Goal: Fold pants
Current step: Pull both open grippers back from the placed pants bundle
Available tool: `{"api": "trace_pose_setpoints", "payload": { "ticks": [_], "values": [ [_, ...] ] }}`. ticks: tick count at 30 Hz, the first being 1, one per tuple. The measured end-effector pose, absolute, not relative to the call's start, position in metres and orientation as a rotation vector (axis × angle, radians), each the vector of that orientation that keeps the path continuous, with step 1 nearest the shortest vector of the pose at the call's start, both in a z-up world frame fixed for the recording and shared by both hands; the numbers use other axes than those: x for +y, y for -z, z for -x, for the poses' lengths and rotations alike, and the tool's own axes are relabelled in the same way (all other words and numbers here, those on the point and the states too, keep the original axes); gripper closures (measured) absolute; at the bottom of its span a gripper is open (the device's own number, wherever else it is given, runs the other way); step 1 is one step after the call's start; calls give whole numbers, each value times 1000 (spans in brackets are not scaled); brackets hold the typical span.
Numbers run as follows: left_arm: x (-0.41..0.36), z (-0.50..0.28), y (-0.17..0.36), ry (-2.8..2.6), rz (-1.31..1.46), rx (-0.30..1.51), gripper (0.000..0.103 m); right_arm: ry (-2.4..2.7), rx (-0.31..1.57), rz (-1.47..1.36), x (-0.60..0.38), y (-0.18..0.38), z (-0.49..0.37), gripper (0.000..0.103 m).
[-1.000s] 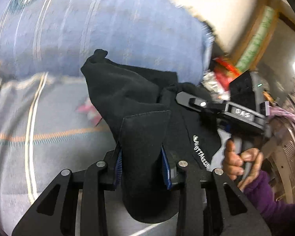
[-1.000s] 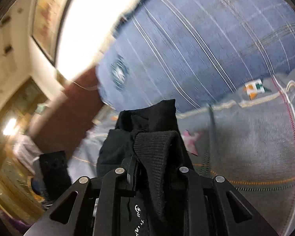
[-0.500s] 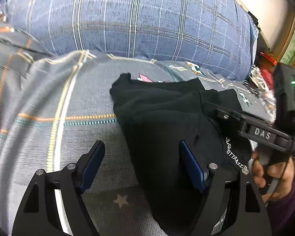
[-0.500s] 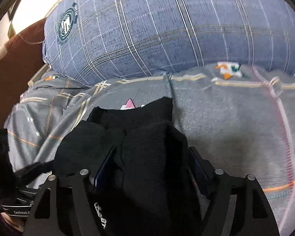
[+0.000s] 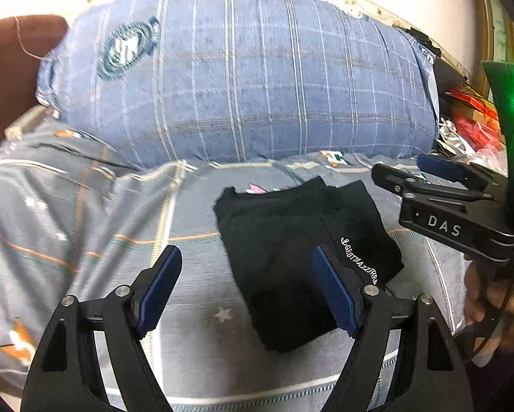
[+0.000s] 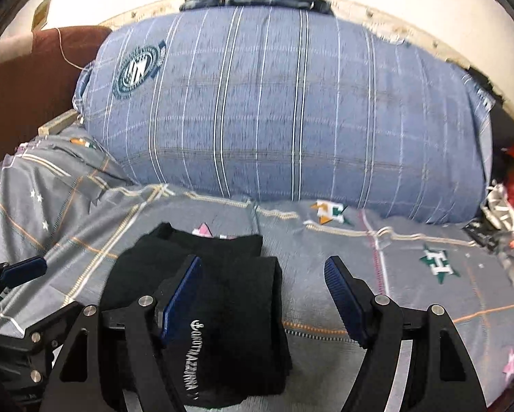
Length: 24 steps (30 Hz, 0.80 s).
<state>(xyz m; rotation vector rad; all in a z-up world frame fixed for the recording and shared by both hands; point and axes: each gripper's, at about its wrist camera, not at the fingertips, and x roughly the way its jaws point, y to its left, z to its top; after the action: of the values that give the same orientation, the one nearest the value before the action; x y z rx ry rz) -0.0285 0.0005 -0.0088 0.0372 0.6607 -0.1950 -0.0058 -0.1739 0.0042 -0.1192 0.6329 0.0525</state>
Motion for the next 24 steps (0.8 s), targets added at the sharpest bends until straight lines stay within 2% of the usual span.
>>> {"api": "trace_pose_setpoints", "payload": {
  "ticks": [11, 24],
  "values": [
    [15, 50, -13, 55, -66, 548, 18, -46, 627, 103, -157, -32, 52, 24],
    [35, 26, 32, -128, -98, 546, 17, -24, 680, 102, -153, 8, 40, 24]
  ]
}}
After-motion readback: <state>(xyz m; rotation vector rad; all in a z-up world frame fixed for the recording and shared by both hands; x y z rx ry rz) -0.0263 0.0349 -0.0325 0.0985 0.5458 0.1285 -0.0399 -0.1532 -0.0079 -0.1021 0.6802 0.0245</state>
